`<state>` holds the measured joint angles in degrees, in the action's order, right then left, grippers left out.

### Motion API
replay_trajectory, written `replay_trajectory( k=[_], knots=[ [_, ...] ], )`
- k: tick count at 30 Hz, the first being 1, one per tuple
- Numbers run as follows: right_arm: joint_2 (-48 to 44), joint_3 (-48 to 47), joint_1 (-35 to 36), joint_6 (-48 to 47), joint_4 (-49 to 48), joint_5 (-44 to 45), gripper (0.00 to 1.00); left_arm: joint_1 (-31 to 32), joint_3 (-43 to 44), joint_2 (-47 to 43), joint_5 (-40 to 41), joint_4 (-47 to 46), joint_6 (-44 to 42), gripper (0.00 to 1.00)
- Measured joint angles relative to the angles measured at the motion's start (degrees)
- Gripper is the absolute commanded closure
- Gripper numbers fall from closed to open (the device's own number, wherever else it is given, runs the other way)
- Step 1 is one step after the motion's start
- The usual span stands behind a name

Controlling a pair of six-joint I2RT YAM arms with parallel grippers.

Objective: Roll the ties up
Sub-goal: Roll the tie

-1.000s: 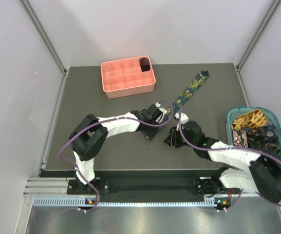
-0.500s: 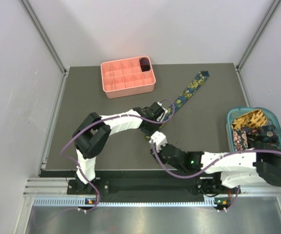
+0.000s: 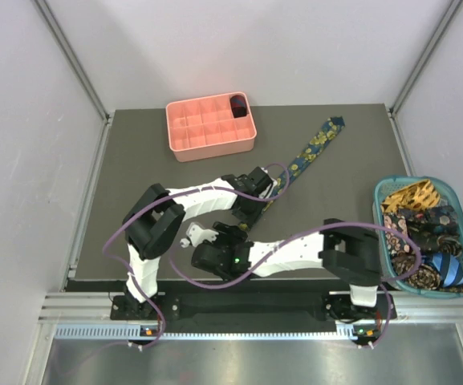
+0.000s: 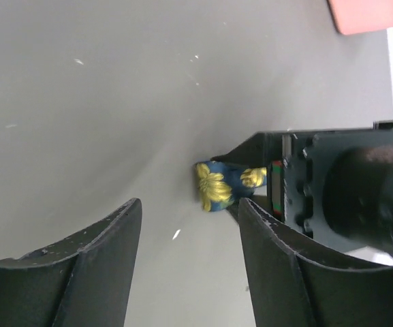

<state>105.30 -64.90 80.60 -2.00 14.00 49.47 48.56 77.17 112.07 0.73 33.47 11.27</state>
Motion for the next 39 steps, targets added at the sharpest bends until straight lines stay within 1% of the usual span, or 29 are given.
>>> replay_trajectory(
  k=[5, 10, 15, 23, 29, 35, 36, 37, 38, 39],
  knots=[
    [8.6, -7.3, -1.8, -1.4, 7.8, 3.6, 0.40, 0.0, 1.3, 0.8, 0.0, 1.4, 0.0, 0.77],
    [14.6, -11.5, -4.7, -2.7, 11.9, 5.9, 0.40, 0.0, 3.6, 2.3, 0.0, 3.9, 0.1, 0.77],
    [15.7, -12.9, -4.8, -3.1, 14.0, 6.5, 0.40, -0.1, 5.6, 3.5, -0.1, 6.1, 0.1, 0.77],
    [16.8, -13.9, -5.8, -3.0, 16.5, 7.1, 0.46, -0.1, 8.9, 5.6, 0.0, 9.6, 0.1, 0.78],
    [16.9, -13.4, -6.7, -2.8, 17.2, 7.2, 0.47, -0.1, 10.8, 6.7, 0.1, 11.5, 0.2, 0.78],
    [17.2, -13.5, -7.3, -2.9, 17.2, 7.1, 0.58, -0.1, 11.5, 7.2, 0.1, 12.3, 0.4, 0.78],
    [17.4, -13.5, -7.5, -2.9, 17.3, 6.9, 0.64, -0.1, 11.6, 7.3, 0.1, 12.5, 0.4, 0.78],
    [17.5, -13.6, -7.8, -2.9, 17.3, 6.8, 0.68, -0.1, 11.8, 7.4, 0.2, 12.6, 0.5, 0.77],
    [17.8, -13.6, -8.2, -2.6, 17.4, 6.3, 0.76, -0.1, 11.9, 7.5, 0.2, 12.7, 0.5, 0.77],
    [17.9, -13.7, -8.5, -2.4, 17.4, 6.1, 0.78, -0.1, 12.0, 7.5, 0.2, 12.7, 0.5, 0.77]
  ],
)
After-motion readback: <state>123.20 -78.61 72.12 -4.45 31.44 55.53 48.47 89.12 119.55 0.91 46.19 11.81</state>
